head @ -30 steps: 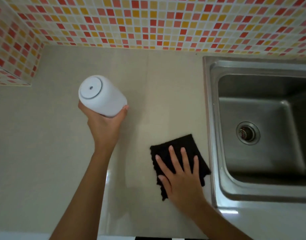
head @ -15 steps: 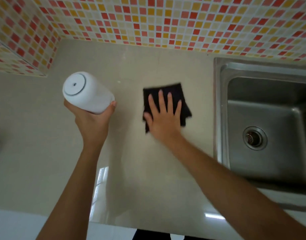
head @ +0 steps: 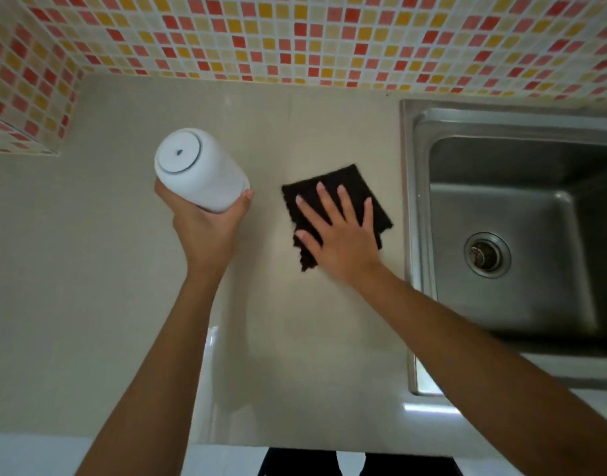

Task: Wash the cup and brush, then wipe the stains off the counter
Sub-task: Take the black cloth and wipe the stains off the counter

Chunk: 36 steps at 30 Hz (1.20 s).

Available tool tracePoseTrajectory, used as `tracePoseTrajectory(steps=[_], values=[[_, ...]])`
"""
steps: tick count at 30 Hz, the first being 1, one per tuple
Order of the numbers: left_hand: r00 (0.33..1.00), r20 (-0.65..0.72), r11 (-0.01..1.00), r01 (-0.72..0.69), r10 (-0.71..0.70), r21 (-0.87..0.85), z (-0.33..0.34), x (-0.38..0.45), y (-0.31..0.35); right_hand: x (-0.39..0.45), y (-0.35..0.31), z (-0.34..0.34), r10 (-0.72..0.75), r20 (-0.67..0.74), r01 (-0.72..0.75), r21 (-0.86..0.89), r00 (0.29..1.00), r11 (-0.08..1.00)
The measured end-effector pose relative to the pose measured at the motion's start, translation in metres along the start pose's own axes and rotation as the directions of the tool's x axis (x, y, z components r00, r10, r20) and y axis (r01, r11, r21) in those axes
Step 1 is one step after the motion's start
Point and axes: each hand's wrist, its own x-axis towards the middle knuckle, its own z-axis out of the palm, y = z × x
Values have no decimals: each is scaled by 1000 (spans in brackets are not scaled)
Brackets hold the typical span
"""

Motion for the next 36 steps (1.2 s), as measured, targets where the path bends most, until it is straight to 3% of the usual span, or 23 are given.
tracePoseTrajectory(steps=[3, 6, 11, 15, 20, 26, 31, 33, 36], values=[[998, 57, 1000, 22, -21, -19, 12, -15, -3, 35, 39, -15, 122, 79, -123, 17, 989, 992], [992, 127, 999, 21, -16, -34, 21, -28, -5, 22, 41, -13, 169, 12, -169, 38, 986, 985], [981, 191, 998, 36, -26, -46, 29, -40, -8, -88, 10, 6, 242, -39, -238, 82, 969, 968], [972, 235, 998, 17, -3, -57, 33, -45, -13, -158, -11, 15, 224, 27, -225, 44, 974, 973], [969, 246, 999, -17, 28, -46, 33, -46, -14, -100, 10, 8, 197, -20, -196, 36, 980, 980], [967, 253, 1000, -22, 24, -13, 32, -51, -19, 14, 36, -2, 294, -52, -292, 51, 954, 955], [959, 284, 1000, 28, -24, -8, 26, -56, -17, 4, 39, -6, 239, -51, -235, 73, 970, 969], [965, 250, 997, 79, -78, 8, 21, -71, -14, -22, 38, -4, 205, -49, -201, 73, 978, 977], [983, 88, 987, 163, -161, -11, 8, -119, -2, -73, 31, 2, 179, -57, -176, 61, 982, 983]])
